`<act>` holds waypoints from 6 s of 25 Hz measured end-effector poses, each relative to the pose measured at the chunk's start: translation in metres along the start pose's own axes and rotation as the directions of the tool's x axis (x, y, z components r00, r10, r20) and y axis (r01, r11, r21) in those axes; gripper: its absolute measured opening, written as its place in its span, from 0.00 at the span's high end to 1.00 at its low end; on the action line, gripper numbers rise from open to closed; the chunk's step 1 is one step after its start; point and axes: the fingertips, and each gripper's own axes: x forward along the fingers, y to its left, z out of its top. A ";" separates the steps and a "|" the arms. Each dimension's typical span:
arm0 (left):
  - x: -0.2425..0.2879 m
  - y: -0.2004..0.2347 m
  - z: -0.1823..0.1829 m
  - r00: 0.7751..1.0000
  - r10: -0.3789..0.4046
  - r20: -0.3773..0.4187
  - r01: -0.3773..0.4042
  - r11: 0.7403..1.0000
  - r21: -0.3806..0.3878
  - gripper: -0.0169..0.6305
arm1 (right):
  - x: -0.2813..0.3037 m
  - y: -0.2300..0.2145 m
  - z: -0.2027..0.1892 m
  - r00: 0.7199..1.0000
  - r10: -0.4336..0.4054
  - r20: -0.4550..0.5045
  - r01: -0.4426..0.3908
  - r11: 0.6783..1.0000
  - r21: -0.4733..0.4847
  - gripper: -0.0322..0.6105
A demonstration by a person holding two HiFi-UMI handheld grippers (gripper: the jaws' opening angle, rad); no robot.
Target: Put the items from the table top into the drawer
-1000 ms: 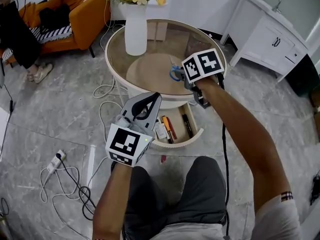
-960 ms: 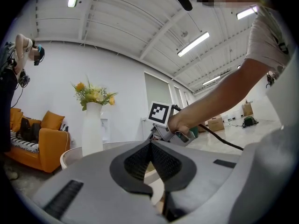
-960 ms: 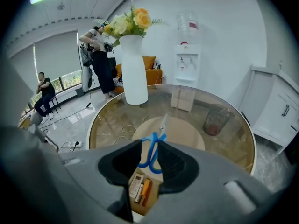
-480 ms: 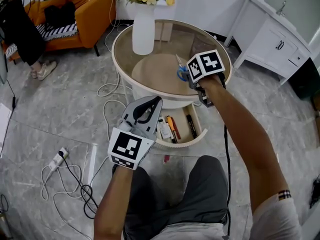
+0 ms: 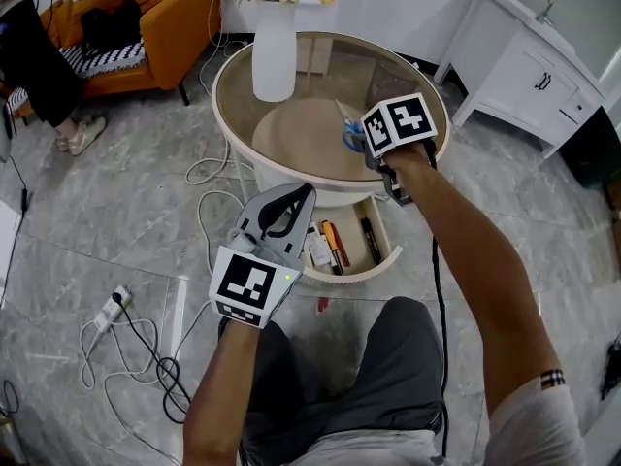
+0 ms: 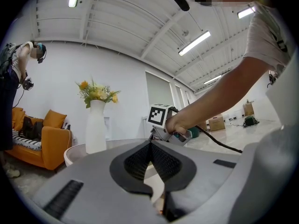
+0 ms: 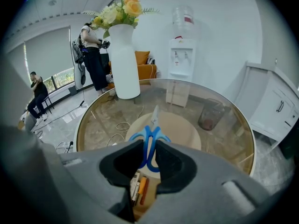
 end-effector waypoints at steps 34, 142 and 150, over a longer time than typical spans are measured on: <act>0.022 -0.018 0.000 0.999 -0.028 -0.017 0.028 1.000 -0.010 0.97 | -0.112 0.072 -0.046 0.961 0.248 0.124 -0.217 0.952 -0.217 0.83; 0.020 -0.043 -0.050 1.000 0.006 -0.031 -0.009 0.995 -0.102 0.97 | -0.094 0.098 -0.116 0.681 0.472 0.559 -0.276 0.873 -0.402 0.95; 0.030 -0.036 0.019 0.999 -0.019 -0.048 0.015 0.995 -0.100 0.97 | -0.161 0.102 -0.056 0.635 0.478 0.607 -0.256 0.872 -0.418 0.95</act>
